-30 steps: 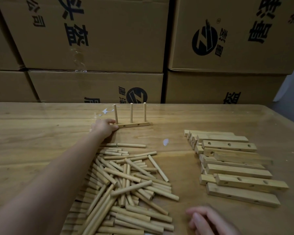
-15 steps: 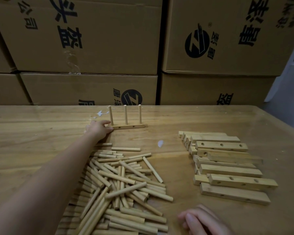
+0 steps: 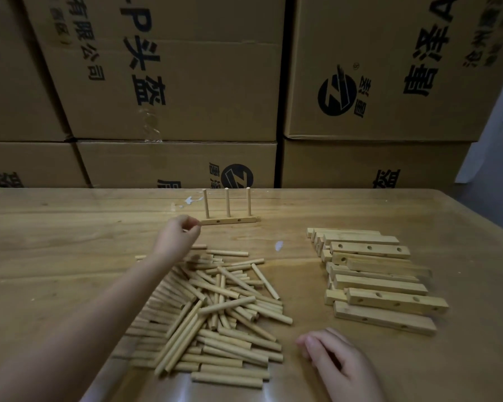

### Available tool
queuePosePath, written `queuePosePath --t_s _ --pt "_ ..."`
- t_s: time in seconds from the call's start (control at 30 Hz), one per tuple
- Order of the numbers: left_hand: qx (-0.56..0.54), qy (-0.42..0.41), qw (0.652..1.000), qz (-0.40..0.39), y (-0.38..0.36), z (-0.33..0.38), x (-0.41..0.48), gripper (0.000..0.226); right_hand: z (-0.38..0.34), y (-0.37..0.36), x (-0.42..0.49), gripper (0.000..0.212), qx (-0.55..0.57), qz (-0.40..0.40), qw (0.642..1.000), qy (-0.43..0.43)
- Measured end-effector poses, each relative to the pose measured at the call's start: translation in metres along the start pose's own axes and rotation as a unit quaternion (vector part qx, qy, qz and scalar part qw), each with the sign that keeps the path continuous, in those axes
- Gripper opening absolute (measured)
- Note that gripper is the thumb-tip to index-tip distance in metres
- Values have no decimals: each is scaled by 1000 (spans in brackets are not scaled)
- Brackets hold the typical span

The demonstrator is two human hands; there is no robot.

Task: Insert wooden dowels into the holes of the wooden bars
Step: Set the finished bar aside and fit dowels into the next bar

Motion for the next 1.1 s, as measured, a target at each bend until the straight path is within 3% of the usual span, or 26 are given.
queuePosePath --t_s 0.2,0.33,0.57,0.63,0.73,0.9,1.1 --pt "-130 -51 984 -114 -17 99 -120 7 6 0 -2 31 11 6 1000 -3" --pt "-213 -51 963 -156 -49 125 -187 18 5 0 -3 30 6 12 1000 11" --pt "-304 -19 949 -81 -64 111 -231 19 -3 21 -2 23 14 51 997 51" --pt "-298 -22 952 -69 -63 106 -229 17 -3 54 -3 18 -43 152 985 71" --pt "-286 -29 954 -87 -62 103 -224 14 7 105 -7 24 -166 302 937 53" --pt "-270 -28 958 -94 -56 95 -214 14 38 109 9 38 -268 252 926 -80" --pt "-328 26 941 -84 -54 87 -211 3 35 108 10 35 -366 277 881 -117"
Point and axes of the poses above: each hand's wrist, its own x-axis towards the middle knuckle, its own y-axis out of the back of the hand, z = x × y, the point moved 8 cm from there along x, towards the middle knuckle, and after that the axes turned 13 degrees about -y, right-handed, at the moved point
